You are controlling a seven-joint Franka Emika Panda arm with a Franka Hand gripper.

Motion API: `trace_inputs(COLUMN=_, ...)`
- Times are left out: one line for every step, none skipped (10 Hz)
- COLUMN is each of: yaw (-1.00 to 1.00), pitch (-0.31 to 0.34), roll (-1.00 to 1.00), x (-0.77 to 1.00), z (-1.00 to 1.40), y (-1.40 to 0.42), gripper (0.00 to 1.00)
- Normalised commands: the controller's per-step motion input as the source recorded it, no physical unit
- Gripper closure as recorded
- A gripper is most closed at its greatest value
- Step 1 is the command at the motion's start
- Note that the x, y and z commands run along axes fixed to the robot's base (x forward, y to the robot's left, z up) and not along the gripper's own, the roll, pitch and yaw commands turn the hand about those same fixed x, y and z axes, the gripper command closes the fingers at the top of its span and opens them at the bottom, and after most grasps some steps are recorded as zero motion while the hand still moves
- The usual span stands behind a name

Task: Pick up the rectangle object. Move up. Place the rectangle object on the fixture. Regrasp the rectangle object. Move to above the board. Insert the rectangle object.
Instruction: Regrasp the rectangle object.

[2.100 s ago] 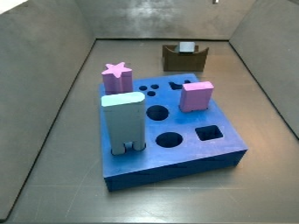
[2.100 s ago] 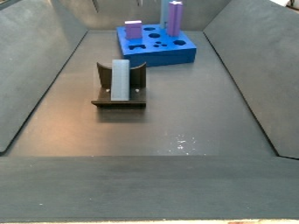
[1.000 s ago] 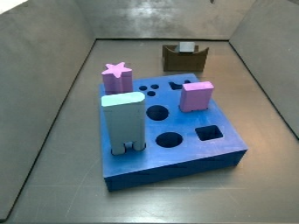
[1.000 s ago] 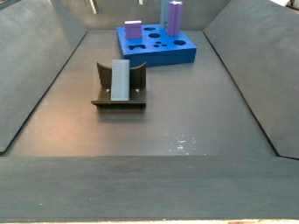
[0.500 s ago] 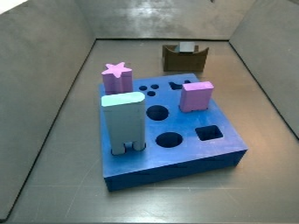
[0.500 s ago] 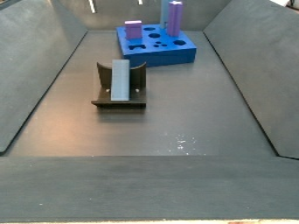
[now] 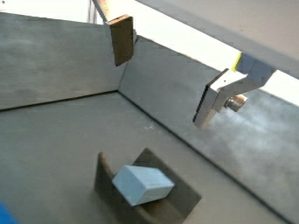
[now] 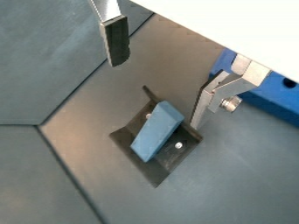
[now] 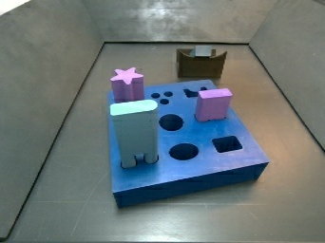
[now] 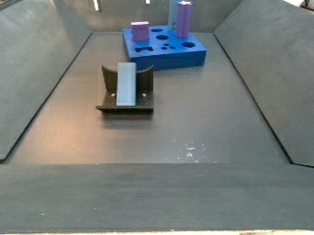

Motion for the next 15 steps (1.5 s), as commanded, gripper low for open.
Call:
trace_inputs(yaw=0.01, pitch=-0.059, roll=1.0, x=0.02, z=0.0, y=-0.02, gripper=0.0)
trace_inputs(yaw=0.01, pitch=-0.05, roll=1.0, x=0.02, z=-0.01, y=-0.03, gripper=0.0)
trace_inputs(yaw=0.01, pitch=-0.043, roll=1.0, x=0.02, z=-0.01, y=-0.03, gripper=0.0)
trace_inputs(yaw=0.01, pitch=-0.032, roll=1.0, x=0.03, z=-0.01, y=-0.03, gripper=0.0)
trace_inputs(yaw=0.01, pitch=-0.017, roll=1.0, x=0.03, z=-0.01, y=-0.03, gripper=0.0)
trace_inputs(yaw=0.01, pitch=-0.004, roll=1.0, x=0.03, z=-0.01, y=-0.03, gripper=0.0)
trace_inputs(yaw=0.02, pitch=0.013, roll=1.0, x=0.04, z=-0.02, y=-0.03, gripper=0.0)
trace_inputs(yaw=0.02, pitch=0.035, roll=1.0, x=0.05, z=-0.01, y=-0.03, gripper=0.0)
trace_inputs(yaw=0.04, pitch=0.072, roll=1.0, x=0.05, z=-0.01, y=-0.03, gripper=0.0)
trace_inputs(yaw=0.05, pitch=0.109, roll=1.0, x=0.06, z=-0.02, y=-0.04, gripper=0.0)
trace_inputs(yaw=0.05, pitch=0.135, roll=0.97, x=0.07, z=-0.02, y=-0.04, gripper=0.0)
trace_inputs(yaw=0.08, pitch=0.167, roll=0.62, x=0.08, z=-0.02, y=-0.04, gripper=0.0)
trace_inputs(yaw=0.1, pitch=0.178, roll=0.49, x=0.08, z=-0.02, y=-0.04, gripper=0.0)
trace_inputs(yaw=0.12, pitch=0.183, roll=0.34, x=0.09, z=-0.01, y=-0.03, gripper=0.0)
trace_inputs(yaw=0.17, pitch=0.276, roll=0.31, x=0.04, z=-1.0, y=0.07, gripper=0.0)
